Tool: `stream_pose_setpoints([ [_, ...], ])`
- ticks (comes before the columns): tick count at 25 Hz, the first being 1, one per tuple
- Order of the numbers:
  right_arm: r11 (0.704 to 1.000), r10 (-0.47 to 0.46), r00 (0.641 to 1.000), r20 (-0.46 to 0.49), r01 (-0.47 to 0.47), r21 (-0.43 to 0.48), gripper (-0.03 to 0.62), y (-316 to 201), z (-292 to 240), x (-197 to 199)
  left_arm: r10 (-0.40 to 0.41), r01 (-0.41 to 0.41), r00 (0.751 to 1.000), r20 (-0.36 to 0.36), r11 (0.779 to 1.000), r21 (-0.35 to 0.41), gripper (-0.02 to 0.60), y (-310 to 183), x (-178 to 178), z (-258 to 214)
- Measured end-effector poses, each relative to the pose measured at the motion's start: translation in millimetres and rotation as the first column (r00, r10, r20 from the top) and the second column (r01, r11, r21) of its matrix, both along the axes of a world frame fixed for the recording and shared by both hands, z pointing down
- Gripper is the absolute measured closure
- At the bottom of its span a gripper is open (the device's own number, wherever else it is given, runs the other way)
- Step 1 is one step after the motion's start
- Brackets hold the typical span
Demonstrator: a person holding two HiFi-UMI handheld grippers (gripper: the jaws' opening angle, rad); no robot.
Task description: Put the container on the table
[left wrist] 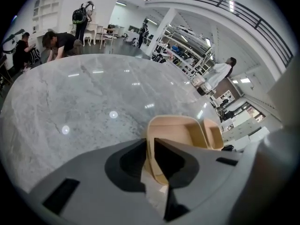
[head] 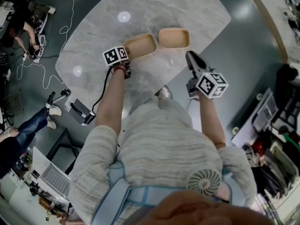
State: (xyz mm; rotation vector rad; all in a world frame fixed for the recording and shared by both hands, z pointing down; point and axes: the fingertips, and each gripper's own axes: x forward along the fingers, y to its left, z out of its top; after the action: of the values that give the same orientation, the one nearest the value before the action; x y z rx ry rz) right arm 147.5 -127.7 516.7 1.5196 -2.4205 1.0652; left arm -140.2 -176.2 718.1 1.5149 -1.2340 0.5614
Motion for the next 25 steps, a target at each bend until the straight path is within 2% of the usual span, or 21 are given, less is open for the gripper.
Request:
stream_pose_setpoints([
  [9, 1.0, 0.0, 1.0, 0.022, 0.0, -0.001, 0.553, 2, 1, -4, 0.017, -0.017, 1.0, -0.02, 0.999, 0.04, 0.541, 4, 2, -15],
  [17, 1.0, -0.023, 1.0, 0.001, 0.023, 0.01, 0.553, 3, -5, -8, 0.031, -0.029, 0.999, -0.028, 0.996, 0.084, 0.541, 5, 6, -31],
  [25, 0.999, -0.031, 1.0, 0.002, 0.031, 0.024, 0.553, 8, -11, -9, 0.027, -0.017, 0.998, -0.063, 0.987, 0.163, 0.543, 11, 13, -64],
])
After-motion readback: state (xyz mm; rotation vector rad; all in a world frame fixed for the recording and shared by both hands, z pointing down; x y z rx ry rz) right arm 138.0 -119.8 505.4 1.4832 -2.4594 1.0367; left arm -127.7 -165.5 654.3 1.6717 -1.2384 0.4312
